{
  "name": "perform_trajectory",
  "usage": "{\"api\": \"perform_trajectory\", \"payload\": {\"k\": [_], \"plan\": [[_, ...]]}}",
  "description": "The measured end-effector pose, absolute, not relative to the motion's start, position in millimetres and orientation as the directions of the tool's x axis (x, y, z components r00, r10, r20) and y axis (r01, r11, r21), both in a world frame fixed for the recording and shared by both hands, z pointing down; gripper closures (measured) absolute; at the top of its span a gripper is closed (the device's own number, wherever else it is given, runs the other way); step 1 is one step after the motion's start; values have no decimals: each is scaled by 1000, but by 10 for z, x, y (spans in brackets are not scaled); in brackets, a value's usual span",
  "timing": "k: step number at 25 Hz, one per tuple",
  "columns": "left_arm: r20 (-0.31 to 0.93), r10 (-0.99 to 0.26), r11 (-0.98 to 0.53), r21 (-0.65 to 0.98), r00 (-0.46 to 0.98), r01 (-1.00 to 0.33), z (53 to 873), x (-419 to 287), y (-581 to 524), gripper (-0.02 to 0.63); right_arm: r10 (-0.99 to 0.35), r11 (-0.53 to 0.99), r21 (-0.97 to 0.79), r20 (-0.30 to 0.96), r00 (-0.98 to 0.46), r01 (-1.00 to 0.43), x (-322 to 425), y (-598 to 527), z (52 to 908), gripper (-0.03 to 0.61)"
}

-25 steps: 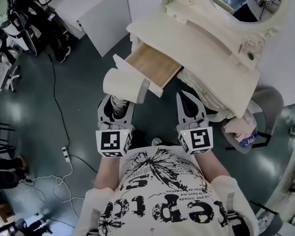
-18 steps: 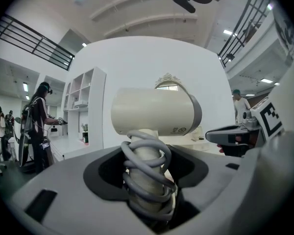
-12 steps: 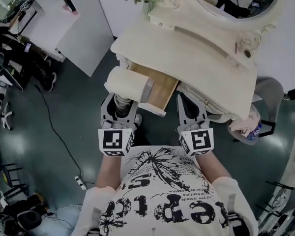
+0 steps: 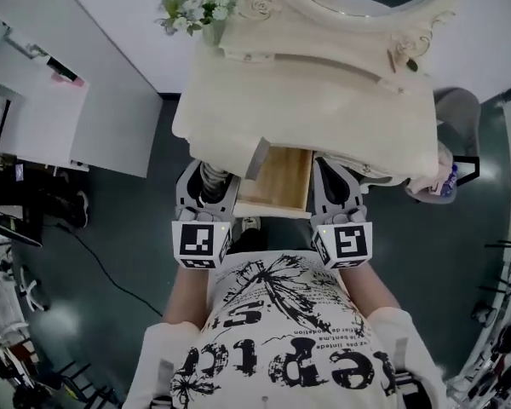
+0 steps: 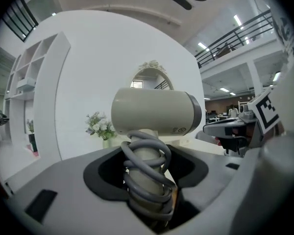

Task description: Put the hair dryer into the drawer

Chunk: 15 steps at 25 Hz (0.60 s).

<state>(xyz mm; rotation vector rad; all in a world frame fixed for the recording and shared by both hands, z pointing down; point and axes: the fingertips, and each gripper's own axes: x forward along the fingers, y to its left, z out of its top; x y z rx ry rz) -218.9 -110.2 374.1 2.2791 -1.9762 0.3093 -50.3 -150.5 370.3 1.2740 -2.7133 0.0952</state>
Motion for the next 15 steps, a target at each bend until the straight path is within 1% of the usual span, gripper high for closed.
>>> {"api": "perform_trajectory", "payload": {"k": [4, 9, 12, 15], "plan": [[281, -924, -286, -56, 260, -957, 3989, -2261, -1312, 362, -832, 538, -6, 156, -533, -843, -580, -1567, 3784, 561], [326, -861, -431, -60, 390, -900, 4296, -2192, -1511, 362, -851, 500, -17, 173, -495, -866, -662, -1624, 3930, 561], [380, -795, -528, -51, 473, -847, 4613, -2086, -1589, 362, -864, 465, -29, 206, -460, -885, -647, -1663, 4097, 561], [461, -706, -624, -46, 538, -780, 5017, -1973, -1617, 362, -868, 443, -41, 231, -440, -896, -642, -1698, 4252, 561]]}}
